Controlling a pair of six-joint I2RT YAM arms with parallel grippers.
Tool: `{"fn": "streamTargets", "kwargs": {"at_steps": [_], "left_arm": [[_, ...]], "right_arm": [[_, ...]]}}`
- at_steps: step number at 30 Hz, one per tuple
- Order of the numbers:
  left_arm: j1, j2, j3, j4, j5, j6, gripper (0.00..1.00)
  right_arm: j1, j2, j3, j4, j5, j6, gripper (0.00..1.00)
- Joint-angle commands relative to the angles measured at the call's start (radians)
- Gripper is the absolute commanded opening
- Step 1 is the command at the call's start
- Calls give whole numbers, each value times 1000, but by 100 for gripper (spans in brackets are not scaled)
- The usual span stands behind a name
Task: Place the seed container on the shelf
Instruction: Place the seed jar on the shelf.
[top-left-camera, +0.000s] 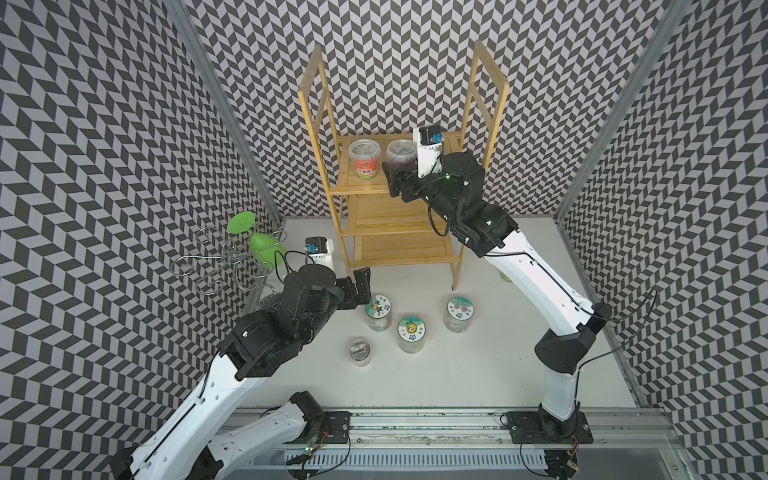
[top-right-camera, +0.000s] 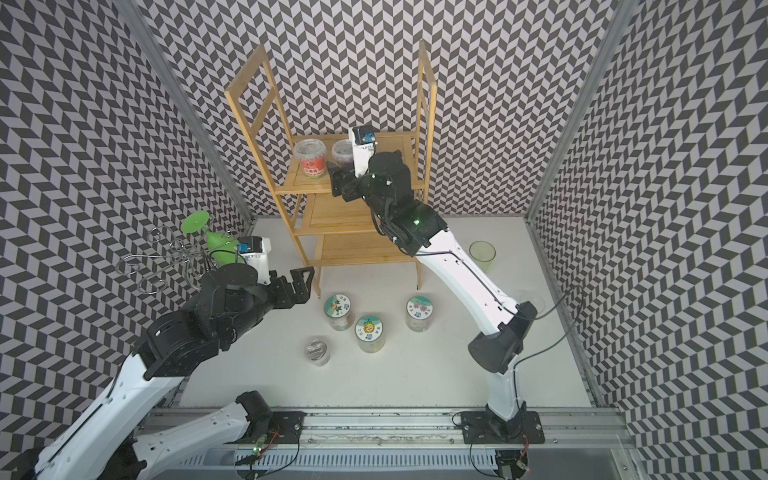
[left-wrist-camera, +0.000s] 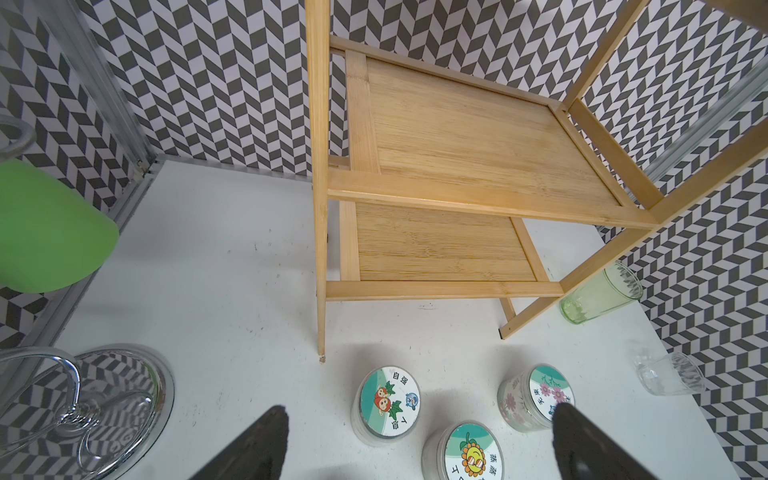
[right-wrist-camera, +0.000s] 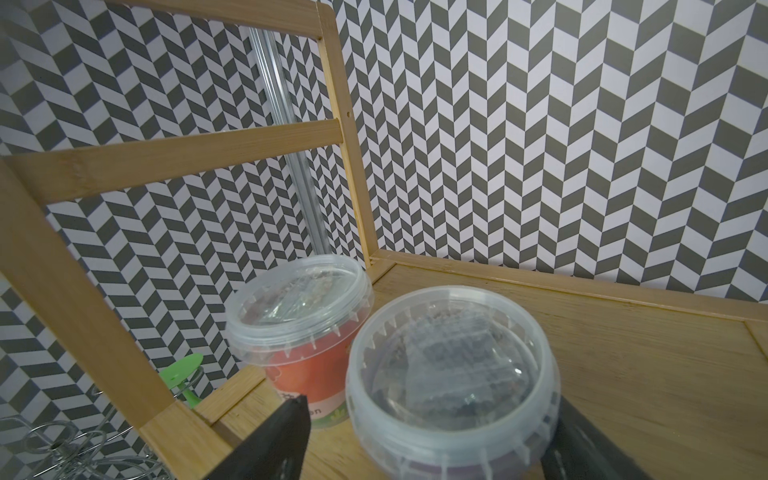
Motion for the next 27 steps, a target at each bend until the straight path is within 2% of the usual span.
{"fn": "streamTargets", "kwargs": {"at_steps": [1,11,27], "left_arm": [[7,-8,-5,19,1,5,100],[9,-8,-6,22,7,3,100],[7,-9,6,9,4,12,99]], "right_arm": [[8,23,13,-25,-8,13,88],[8,-60,-50,3,115,-20,90],[11,-253,-276,10,113,-16,92]]}}
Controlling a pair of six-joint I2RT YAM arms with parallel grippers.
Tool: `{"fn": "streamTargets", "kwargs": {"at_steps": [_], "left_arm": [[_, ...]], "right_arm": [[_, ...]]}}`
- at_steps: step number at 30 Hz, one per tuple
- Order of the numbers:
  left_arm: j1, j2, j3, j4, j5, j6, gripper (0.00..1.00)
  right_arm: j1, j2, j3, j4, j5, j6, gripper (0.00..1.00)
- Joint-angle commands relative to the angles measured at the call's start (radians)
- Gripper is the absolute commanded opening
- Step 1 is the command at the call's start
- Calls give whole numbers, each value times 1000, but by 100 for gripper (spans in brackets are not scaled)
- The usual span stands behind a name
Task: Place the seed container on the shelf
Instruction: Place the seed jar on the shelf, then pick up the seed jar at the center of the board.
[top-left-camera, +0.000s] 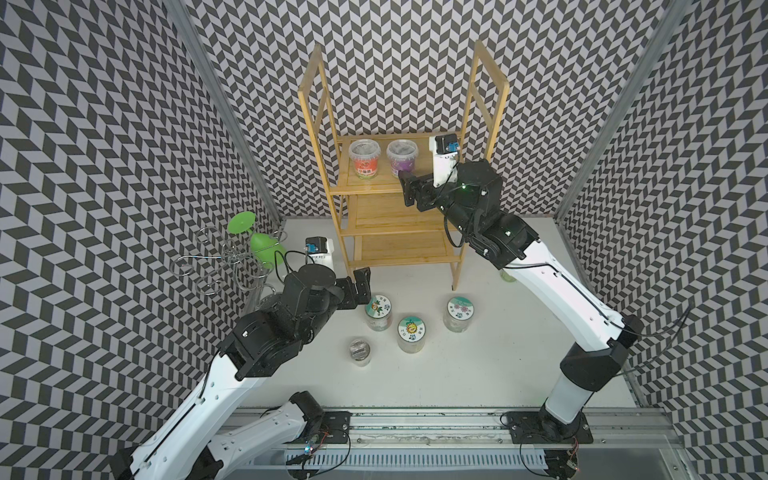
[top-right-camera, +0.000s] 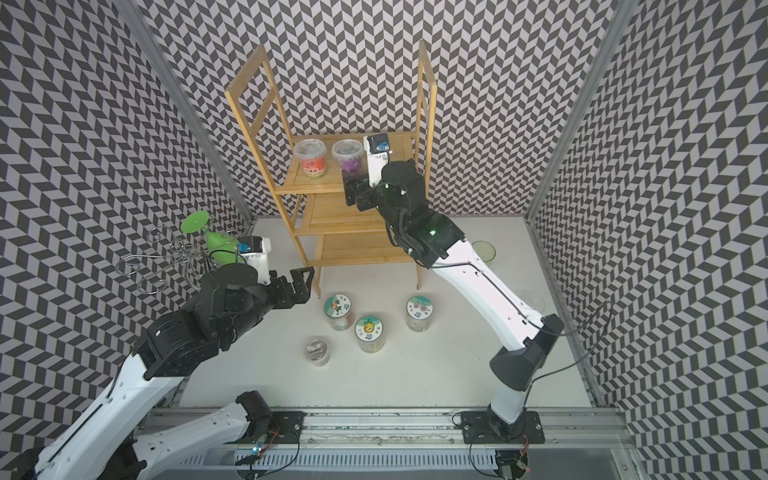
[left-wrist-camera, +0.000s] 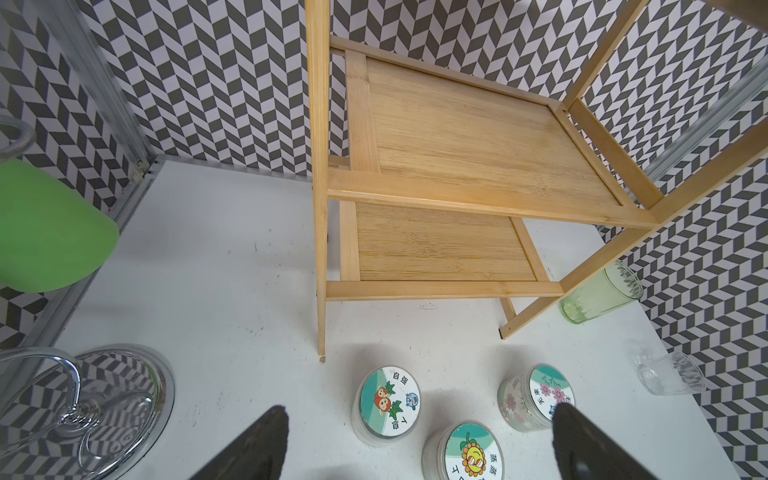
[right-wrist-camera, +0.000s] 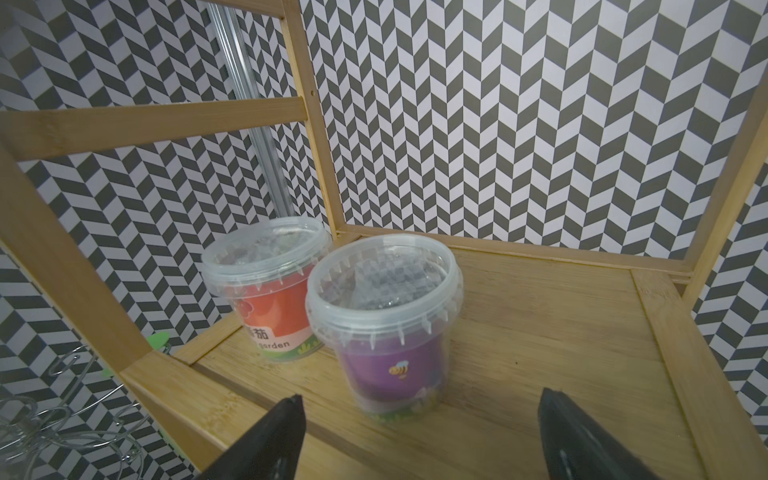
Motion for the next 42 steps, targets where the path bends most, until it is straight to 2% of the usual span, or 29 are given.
{"fn": "streamTargets", "kwargs": {"at_steps": [1,8,11,18,25,30,34,39,42], "left_arm": [[9,-10,6,7,4,11,100],[7,-15,9,-14,1,10,100],[9,-18,8,-25,0,10,100],[8,9,19,-81,1,2,99],[8,43,23,-205,32,-30,95],[7,96,11,-383,54,-91,94],[8,123,-39,-464,129,-160,91],[7,147,-162,-464,324,-220,90],[7,165,-236,-463,372,-234,90]], "right_arm": [[9,-83,-55,16,9,3,91],[55,-266,-254,68,-3,-73,91],[83,-386,-393,143,-22,-128,91],[179,-642,-688,175,41,-219,90],[271,-828,-893,54,162,-100,89],[310,-909,-968,-30,230,-1,88],[318,-941,-1006,-57,242,40,88],[321,-971,-1068,-57,237,72,89],[320,-983,-1099,-59,232,93,89]]}}
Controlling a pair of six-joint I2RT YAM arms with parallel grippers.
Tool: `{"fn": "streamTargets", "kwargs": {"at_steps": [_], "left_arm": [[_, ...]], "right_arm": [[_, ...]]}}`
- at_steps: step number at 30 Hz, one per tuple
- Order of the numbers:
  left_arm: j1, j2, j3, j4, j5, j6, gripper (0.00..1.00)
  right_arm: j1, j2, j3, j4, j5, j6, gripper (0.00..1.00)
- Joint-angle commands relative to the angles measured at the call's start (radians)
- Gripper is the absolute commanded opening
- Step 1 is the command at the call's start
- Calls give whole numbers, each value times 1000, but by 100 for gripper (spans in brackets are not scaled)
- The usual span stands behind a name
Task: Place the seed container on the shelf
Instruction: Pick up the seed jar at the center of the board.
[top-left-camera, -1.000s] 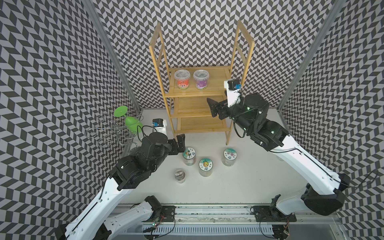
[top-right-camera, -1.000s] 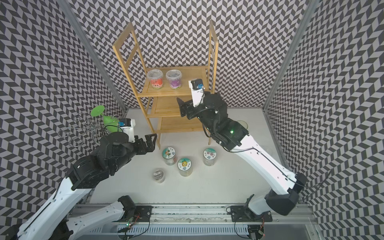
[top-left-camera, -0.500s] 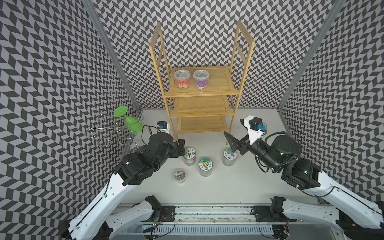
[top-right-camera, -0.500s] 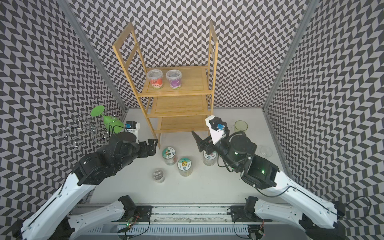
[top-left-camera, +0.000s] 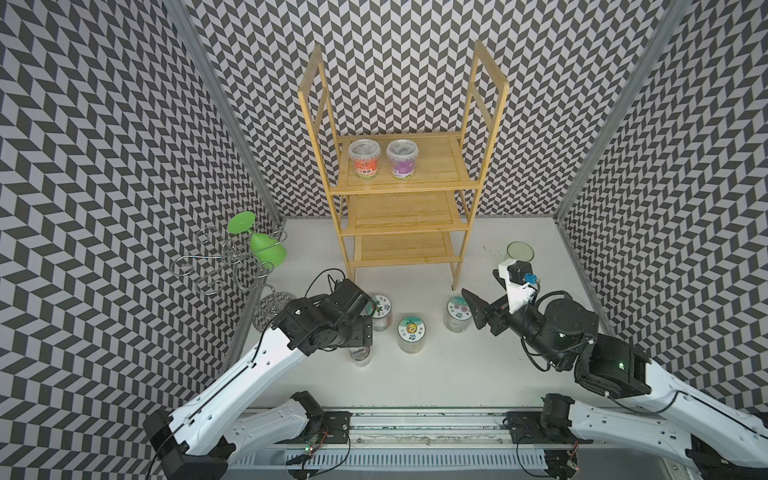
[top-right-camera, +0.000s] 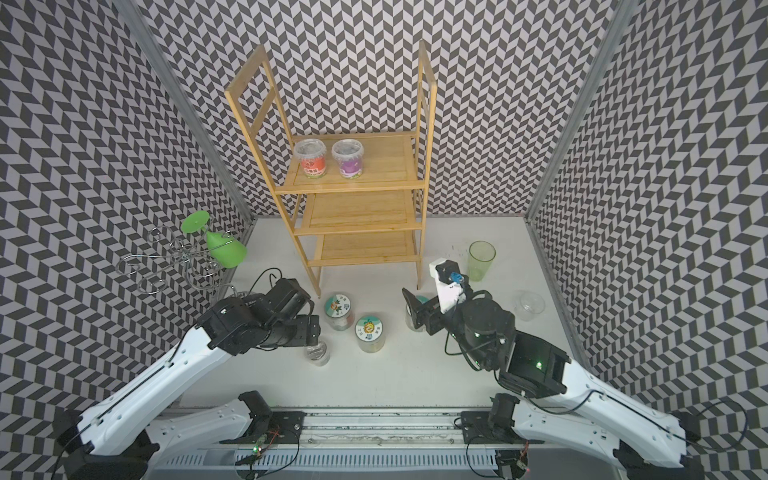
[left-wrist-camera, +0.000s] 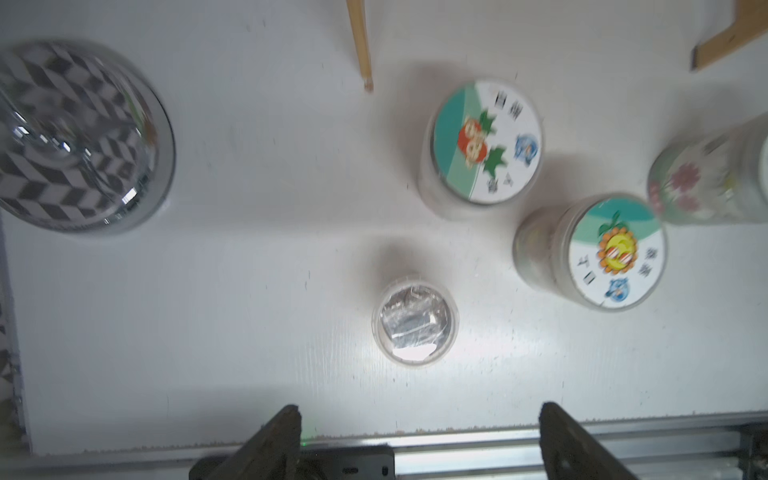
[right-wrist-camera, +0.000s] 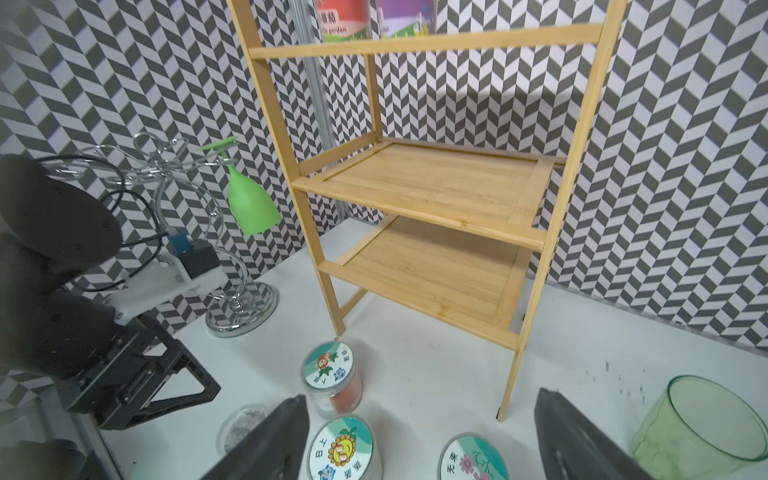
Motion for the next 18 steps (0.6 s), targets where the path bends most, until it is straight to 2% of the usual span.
{"fn": "streamTargets", "kwargs": {"at_steps": [1,8,18], "left_arm": [[5,14,-56,-32,105,-47,90],[5,75,-105,59,169,-56,93],[33,182,-131,125,192,-10,97]], "right_arm": [[6,-19,-28,14,7,47,89],[6,-58,-96,5,-7,86,89],[6,-99,-140,-19,-13,122,90]]}}
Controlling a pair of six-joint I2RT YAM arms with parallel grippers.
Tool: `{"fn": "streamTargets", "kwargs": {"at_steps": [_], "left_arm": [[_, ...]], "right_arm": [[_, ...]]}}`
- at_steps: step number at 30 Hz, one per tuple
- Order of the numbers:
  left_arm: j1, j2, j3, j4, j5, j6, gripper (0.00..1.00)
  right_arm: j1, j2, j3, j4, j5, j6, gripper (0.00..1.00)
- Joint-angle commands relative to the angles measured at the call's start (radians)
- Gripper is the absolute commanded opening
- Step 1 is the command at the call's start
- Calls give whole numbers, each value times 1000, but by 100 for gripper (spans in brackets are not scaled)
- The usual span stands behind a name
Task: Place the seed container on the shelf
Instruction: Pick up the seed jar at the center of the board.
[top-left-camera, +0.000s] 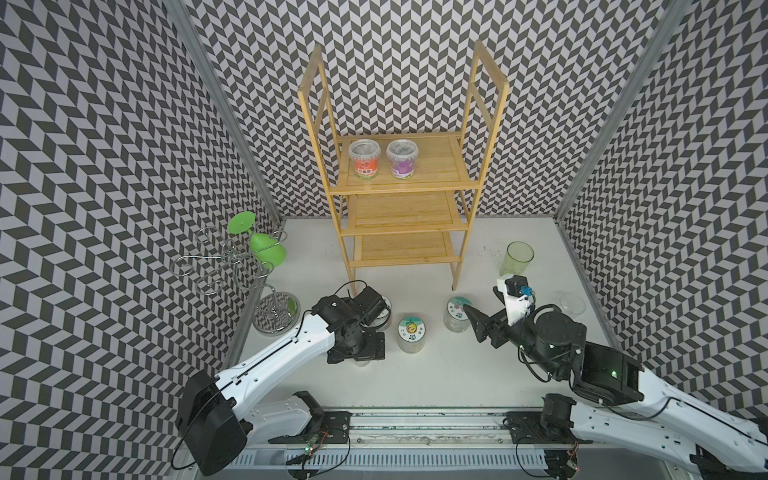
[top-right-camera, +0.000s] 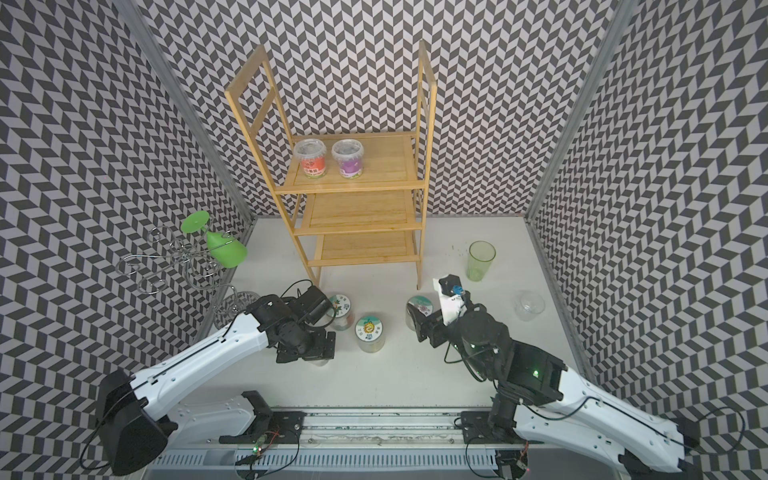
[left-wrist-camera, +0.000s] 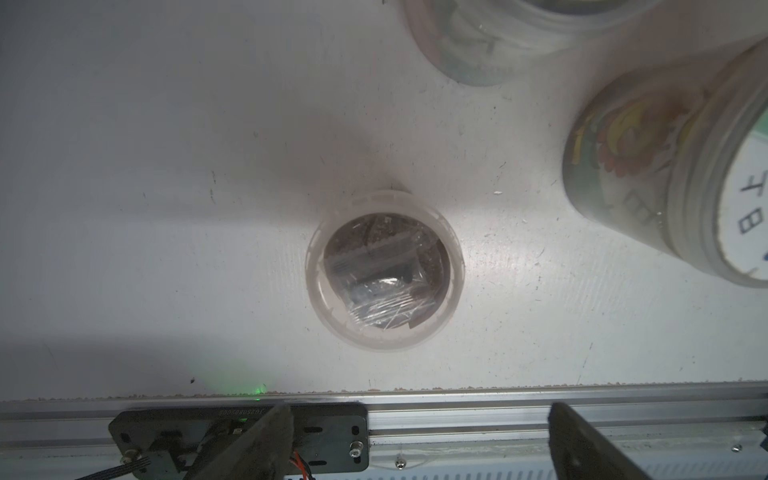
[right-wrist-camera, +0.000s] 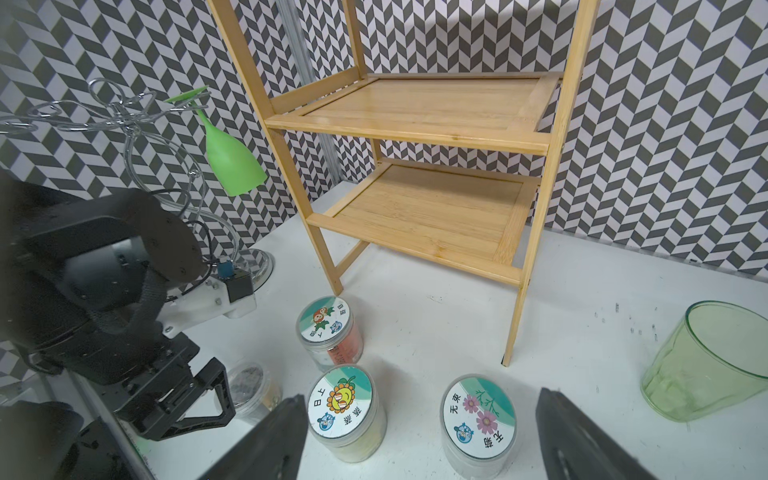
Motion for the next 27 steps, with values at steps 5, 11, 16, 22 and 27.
{"fn": "streamTargets", "kwargs": {"at_steps": [5,11,16,22,27], "left_arm": [[35,27,-13,37,3,44,97],[48,52,-55,75,17,66,95],[53,72,-72,87,5,83,94],[65,93,-97,117,0,103,94],[81,111,-110,148,6,120,92]], "right_arm": [[5,-41,-18,3,6,25,90],[4,-46,-25,3,5,26,90],[5,-48,-27,2,5,25,90],[5,-44,-26,1,3,20,90],[5,-38,-22,5,5,12,90]]}}
